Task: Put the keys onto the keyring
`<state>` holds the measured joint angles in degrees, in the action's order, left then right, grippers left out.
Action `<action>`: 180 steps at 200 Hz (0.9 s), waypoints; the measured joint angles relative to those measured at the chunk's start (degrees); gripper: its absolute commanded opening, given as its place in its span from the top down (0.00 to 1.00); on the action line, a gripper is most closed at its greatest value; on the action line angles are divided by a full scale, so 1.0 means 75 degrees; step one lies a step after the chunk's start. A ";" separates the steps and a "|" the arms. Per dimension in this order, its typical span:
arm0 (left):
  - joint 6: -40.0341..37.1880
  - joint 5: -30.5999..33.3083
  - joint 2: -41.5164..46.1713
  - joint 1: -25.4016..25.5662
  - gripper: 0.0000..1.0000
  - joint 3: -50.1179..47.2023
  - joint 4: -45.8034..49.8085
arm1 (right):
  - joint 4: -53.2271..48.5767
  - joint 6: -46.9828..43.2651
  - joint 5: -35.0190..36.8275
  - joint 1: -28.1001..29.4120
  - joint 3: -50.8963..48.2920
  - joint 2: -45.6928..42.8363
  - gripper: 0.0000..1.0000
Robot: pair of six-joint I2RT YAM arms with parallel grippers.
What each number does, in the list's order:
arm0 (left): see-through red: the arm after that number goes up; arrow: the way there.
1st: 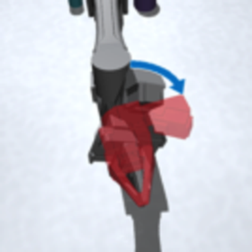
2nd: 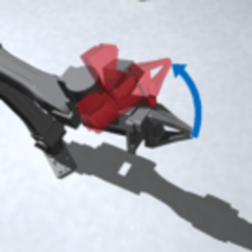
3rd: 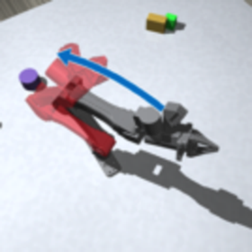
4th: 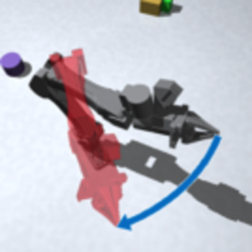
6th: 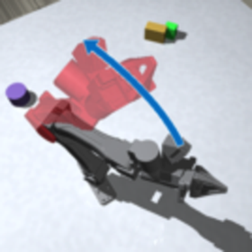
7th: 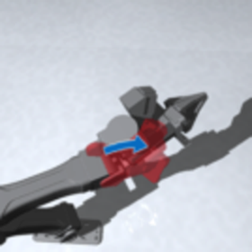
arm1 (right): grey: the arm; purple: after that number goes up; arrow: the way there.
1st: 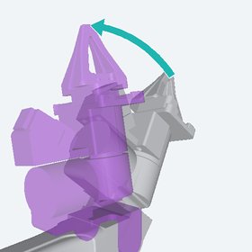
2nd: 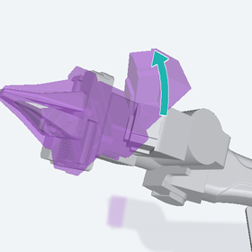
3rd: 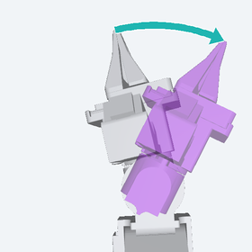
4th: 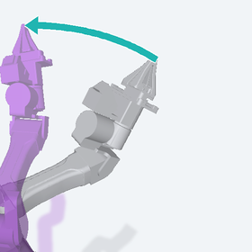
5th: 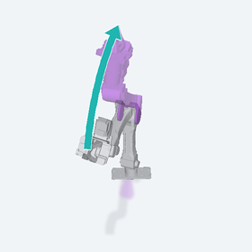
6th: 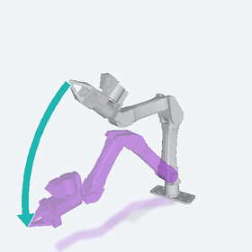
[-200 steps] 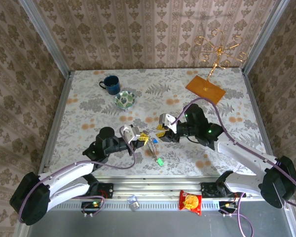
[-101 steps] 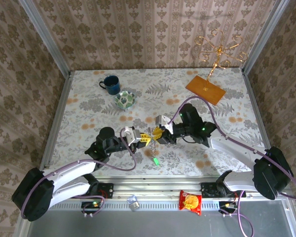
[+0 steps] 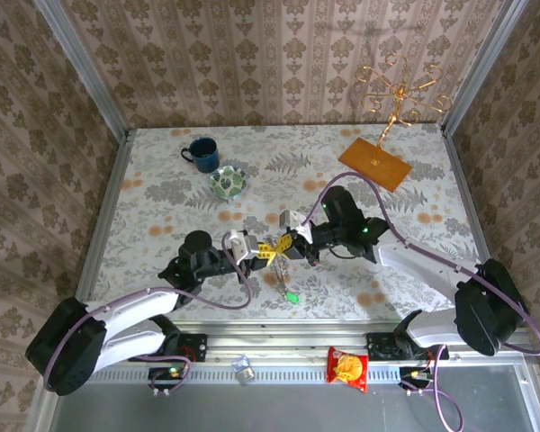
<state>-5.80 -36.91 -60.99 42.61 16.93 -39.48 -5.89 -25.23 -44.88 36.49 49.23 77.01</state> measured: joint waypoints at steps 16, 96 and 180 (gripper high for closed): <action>0.0023 0.0015 -0.0023 0.0003 0.96 -0.0023 -0.0009 | -0.0291 -0.0198 0.0003 0.0000 0.0134 0.0073 1.00; -0.0297 0.0408 0.0201 0.0117 0.98 0.0402 0.1451 | -0.2296 -0.1510 0.0982 0.0498 0.1405 0.0484 1.00; -0.0519 0.0562 0.0393 0.0166 1.00 0.0452 0.1886 | -0.1821 -0.0714 0.1236 0.0379 0.0638 -0.0012 0.60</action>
<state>-9.69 -32.69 -58.04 43.86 20.32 -25.34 -19.55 -30.59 -35.62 39.33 54.02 76.93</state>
